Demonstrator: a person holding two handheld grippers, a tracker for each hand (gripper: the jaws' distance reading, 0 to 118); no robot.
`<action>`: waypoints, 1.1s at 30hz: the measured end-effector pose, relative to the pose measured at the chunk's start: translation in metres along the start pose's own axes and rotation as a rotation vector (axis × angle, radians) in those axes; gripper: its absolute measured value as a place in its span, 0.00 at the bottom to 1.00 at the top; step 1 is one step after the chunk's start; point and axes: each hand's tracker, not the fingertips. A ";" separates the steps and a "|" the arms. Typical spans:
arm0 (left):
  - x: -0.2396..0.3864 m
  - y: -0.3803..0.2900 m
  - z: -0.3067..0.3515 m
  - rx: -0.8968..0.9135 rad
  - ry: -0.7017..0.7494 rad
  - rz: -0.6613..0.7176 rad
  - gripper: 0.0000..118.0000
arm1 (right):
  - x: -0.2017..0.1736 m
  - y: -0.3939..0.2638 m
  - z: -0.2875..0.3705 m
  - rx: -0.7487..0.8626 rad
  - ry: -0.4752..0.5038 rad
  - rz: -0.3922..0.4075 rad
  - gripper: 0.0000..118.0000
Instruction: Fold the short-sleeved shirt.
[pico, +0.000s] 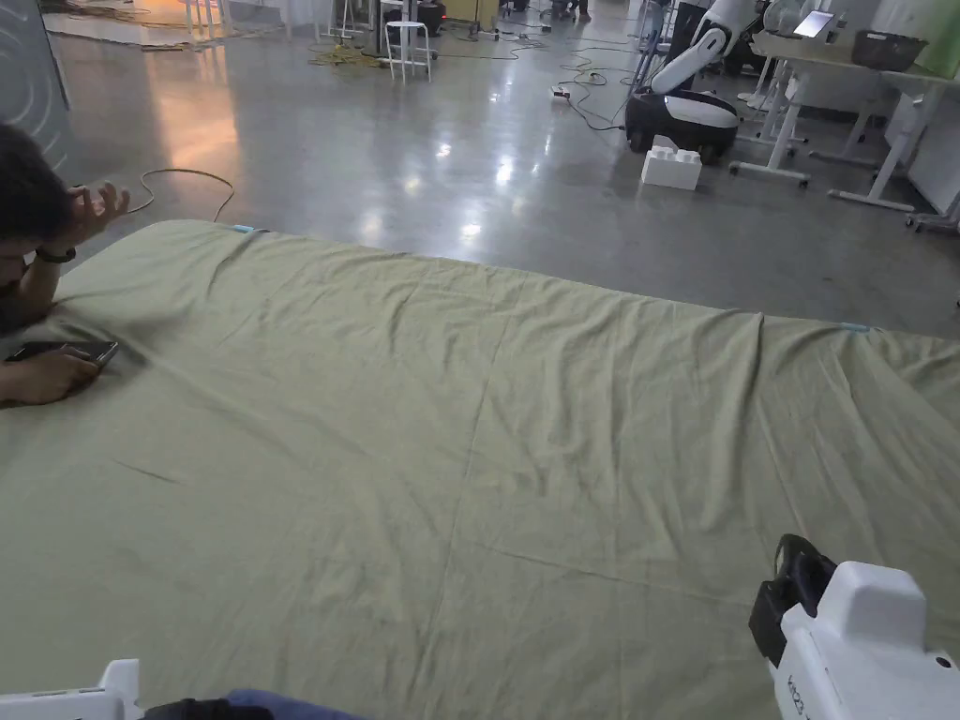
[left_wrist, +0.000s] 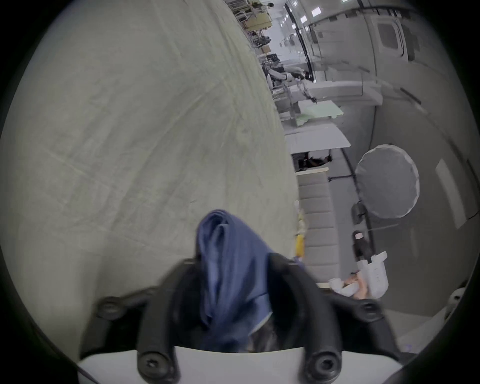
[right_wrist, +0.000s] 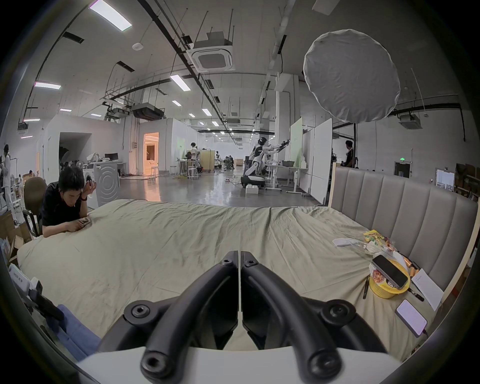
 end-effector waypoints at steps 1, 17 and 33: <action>0.003 -0.004 -0.006 -0.017 0.039 -0.026 0.19 | -0.001 -0.001 0.000 -0.003 0.000 0.000 0.02; 0.048 0.016 0.039 0.057 0.125 -0.188 0.08 | 0.002 -0.004 -0.003 -0.022 0.005 0.001 0.02; 0.114 0.021 0.084 0.118 0.352 -0.211 0.08 | 0.008 -0.010 -0.007 -0.025 0.031 -0.039 0.02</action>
